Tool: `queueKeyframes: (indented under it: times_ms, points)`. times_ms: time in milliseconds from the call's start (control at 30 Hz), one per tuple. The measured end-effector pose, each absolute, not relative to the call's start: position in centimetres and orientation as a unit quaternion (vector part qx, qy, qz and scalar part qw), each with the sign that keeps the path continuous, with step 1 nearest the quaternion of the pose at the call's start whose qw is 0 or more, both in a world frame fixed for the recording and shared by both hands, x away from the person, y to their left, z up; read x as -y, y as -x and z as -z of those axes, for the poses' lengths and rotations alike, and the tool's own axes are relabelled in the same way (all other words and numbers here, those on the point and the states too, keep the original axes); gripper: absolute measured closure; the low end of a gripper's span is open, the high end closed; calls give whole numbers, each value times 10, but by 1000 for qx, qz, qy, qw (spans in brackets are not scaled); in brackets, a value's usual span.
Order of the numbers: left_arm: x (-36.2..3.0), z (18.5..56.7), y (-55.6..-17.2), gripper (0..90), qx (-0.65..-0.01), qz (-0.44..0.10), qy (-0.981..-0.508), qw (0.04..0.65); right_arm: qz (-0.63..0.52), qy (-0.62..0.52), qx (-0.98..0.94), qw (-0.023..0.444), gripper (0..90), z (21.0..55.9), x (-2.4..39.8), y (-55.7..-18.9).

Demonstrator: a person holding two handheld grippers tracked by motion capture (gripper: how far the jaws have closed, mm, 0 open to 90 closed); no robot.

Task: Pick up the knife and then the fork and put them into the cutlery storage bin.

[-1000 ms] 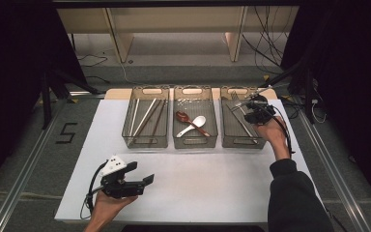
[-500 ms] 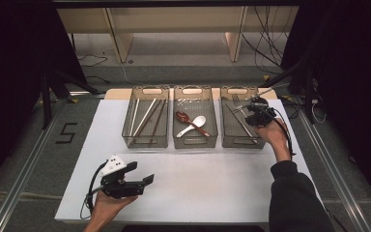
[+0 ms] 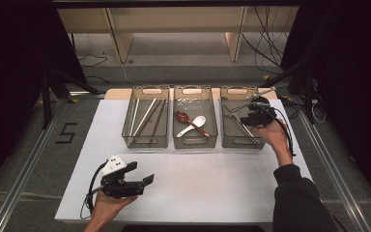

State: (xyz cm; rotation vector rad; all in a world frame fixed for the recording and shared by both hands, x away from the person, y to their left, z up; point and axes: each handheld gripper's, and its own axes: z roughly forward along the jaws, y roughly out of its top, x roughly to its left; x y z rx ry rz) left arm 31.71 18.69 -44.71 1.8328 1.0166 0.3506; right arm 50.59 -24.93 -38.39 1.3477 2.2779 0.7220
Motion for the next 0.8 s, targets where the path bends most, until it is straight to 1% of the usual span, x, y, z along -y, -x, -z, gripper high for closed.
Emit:
queueKeyframes:
  times_ms: [67, 133, 233, 467, 800]
  points:
    - [-187, 447, -317, 185, -418, -144, -753, 487, -266, -478, -813, 198, 534, 382, 248, -502]
    - [-187, 447, -317, 185, -418, -144, -754, 486, -277, -475, -813, 190, 517, 380, 247, -497]
    - [-187, 447, -317, 186, -418, -144, -753, 487, -299, -475, -807, 185, 470, 378, 245, -489]
    - [-186, 447, -317, 186, -417, -145, -753, 487, -347, -468, -797, 163, 403, 375, 241, -471]
    - [-186, 447, -316, 184, -416, -144, -752, 490, -387, -446, -793, 151, 323, 377, 230, -444]
